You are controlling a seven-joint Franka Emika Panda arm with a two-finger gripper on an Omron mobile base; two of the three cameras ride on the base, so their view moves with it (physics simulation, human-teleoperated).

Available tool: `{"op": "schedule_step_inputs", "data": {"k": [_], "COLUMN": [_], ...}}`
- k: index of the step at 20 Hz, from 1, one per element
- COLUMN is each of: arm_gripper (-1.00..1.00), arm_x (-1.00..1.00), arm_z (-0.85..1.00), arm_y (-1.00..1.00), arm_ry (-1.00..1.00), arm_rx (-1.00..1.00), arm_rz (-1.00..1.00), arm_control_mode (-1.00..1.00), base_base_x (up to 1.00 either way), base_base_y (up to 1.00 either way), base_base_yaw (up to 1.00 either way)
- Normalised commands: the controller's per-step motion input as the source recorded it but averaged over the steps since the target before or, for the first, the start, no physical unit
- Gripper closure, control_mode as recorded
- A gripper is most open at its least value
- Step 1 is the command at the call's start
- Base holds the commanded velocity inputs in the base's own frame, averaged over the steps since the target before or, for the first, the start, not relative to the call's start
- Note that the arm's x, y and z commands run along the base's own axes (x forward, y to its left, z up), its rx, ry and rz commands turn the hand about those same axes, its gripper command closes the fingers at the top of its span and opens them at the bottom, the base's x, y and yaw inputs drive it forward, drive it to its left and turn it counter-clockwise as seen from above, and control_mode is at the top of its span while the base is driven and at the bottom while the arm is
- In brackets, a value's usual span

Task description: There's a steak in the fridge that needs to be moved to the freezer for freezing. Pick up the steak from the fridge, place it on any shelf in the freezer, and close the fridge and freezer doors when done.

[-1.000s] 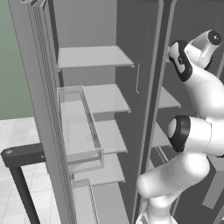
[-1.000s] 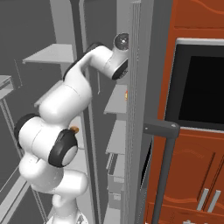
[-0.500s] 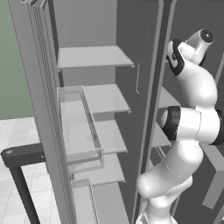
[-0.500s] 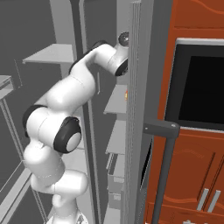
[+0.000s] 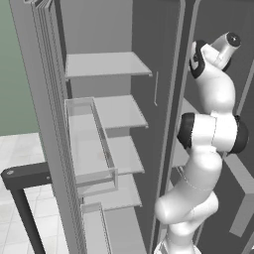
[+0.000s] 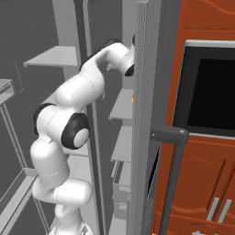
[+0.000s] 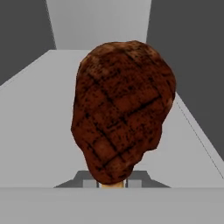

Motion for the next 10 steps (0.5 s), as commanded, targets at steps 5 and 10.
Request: {"op": "schedule_step_inputs", "data": {"k": [5,10], "arm_gripper": [1.0,1.0], "arm_x": [0.37,0.36], "arm_z": [-0.14,-0.21], "arm_y": [0.0,0.0], "arm_ry": [0.0,0.04], "arm_rx": [0.0,0.0], "arm_rz": [0.01,0.0], "arm_control_mode": [-1.0,-1.0], "base_base_x": [0.0,0.0], "base_base_y": [0.0,0.0], "base_base_yaw": [0.0,0.0]}}
